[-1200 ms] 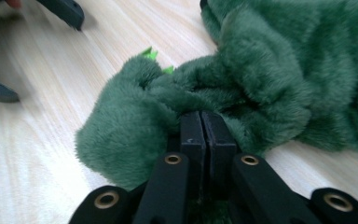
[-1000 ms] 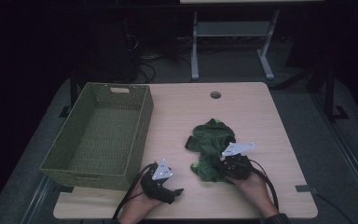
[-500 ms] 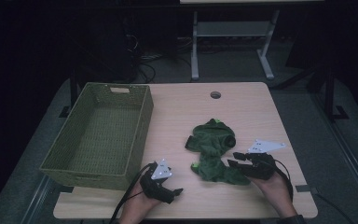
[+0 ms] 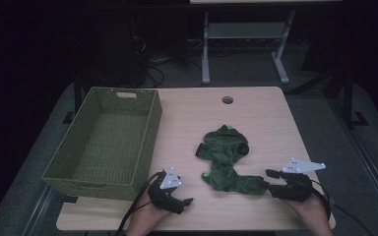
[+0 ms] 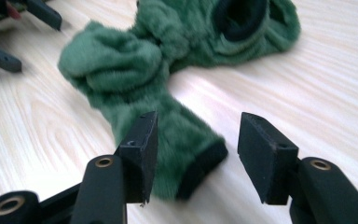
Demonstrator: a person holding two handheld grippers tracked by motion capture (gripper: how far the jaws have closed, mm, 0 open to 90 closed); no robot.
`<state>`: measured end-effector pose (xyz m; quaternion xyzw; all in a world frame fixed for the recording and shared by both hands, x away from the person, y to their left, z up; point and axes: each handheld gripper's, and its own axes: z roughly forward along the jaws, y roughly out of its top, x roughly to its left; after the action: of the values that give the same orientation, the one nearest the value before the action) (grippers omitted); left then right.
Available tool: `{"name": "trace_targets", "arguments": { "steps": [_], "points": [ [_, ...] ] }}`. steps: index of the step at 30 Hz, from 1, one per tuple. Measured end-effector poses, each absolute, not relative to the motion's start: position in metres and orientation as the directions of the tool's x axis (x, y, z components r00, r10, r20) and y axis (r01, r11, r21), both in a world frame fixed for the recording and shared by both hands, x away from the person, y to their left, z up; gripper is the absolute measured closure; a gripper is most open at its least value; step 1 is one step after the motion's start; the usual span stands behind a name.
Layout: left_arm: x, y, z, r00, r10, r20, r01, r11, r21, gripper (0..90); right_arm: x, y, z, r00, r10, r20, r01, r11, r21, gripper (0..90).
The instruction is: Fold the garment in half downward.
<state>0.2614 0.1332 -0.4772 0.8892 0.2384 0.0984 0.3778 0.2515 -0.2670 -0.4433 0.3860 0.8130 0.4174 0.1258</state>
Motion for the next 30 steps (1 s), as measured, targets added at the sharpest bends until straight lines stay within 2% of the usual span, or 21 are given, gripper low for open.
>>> {"name": "trace_targets", "arguments": {
  "steps": [9,17,21,27,30],
  "points": [
    [0.261,0.133,-0.477,0.867,0.499,-0.005,0.35,-0.602,0.718,13.9,0.234,-0.283,-0.458,-0.645,0.754,0.128,0.569,0.361,0.739,49.4],
    [0.261,0.133,-0.477,0.867,0.499,-0.005,0.35,-0.602,0.718,13.9,0.235,-0.276,-0.465,-0.668,0.731,0.142,0.578,0.389,0.717,52.7],
    [0.261,0.133,-0.477,0.867,0.499,-0.004,0.35,-0.602,0.718,13.9,0.237,-0.271,-0.468,-0.682,0.715,0.154,0.585,0.408,0.701,60.7],
    [0.261,0.133,-0.477,0.867,0.499,-0.005,0.35,-0.601,0.718,13.9,0.238,-0.272,-0.468,-0.687,0.706,0.172,0.591,0.406,0.697,81.0],
    [0.261,0.133,-0.477,0.867,0.499,-0.005,0.35,-0.602,0.718,13.9,0.238,-0.272,-0.466,-0.689,0.704,0.169,0.589,0.409,0.697,84.8]
  ]
}}
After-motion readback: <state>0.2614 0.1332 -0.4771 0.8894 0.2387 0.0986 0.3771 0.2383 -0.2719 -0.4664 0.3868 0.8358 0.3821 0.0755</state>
